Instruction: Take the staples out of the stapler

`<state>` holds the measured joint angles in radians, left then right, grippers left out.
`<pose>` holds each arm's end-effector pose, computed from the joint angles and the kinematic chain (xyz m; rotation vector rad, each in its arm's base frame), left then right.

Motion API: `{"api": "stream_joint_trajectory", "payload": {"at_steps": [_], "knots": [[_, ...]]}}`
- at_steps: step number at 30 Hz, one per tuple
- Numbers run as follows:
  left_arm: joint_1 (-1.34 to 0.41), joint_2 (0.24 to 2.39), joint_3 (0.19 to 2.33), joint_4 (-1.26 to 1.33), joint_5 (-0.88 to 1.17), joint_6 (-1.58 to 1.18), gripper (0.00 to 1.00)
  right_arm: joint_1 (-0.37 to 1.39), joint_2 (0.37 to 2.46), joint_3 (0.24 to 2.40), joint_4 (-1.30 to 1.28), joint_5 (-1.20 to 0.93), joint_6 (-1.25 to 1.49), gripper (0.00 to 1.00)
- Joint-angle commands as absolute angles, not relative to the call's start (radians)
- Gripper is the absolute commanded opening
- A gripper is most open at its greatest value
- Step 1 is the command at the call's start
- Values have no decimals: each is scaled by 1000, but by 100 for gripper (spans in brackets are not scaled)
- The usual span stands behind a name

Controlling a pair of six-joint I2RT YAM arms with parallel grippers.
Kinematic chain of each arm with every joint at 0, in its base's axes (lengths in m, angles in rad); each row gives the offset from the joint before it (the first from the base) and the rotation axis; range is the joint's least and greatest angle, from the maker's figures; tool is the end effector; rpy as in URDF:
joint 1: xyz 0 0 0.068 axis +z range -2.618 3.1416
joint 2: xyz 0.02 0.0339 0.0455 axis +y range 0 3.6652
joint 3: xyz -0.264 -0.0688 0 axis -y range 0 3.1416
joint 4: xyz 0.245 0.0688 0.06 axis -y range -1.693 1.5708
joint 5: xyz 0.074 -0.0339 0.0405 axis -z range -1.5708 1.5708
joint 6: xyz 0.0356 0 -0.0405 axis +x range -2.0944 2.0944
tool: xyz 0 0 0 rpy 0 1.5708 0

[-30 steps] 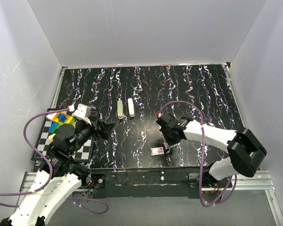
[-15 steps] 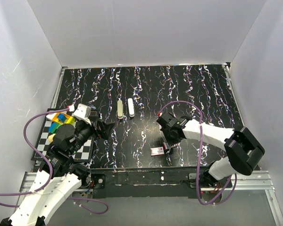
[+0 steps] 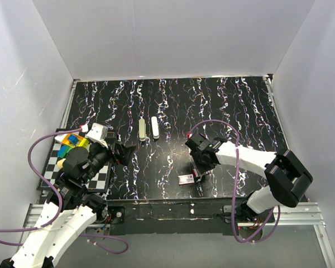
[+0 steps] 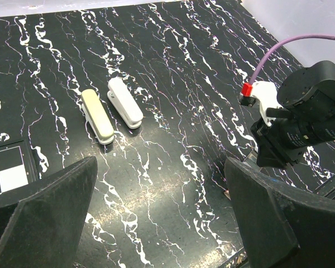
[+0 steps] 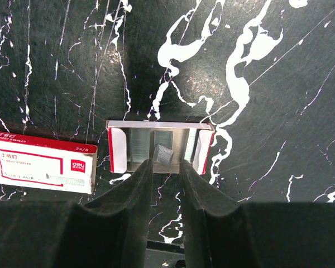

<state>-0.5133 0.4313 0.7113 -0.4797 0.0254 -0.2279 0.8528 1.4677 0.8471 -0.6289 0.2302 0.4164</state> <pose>0.0923 -0.0531 0.3275 0.2752 1.7833 -0.5558 0.1781 0.1915 0.1793 -0.5447 2.6942 0.0082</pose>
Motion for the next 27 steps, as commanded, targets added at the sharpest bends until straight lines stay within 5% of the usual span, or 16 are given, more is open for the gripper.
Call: {"api": "stream_joint_trajectory", "payload": {"at_steps": [1,15,27], "knots": [[-508,439,712,-485,20,-225,98,850,1460,870,-635,247,425,34],[-508,437,712,-486,17,-225,98,844,1364,905,-683,322,416,33],[-508,434,712,-486,17,-225,98,839,1416,893,-647,275,414,8]]}}
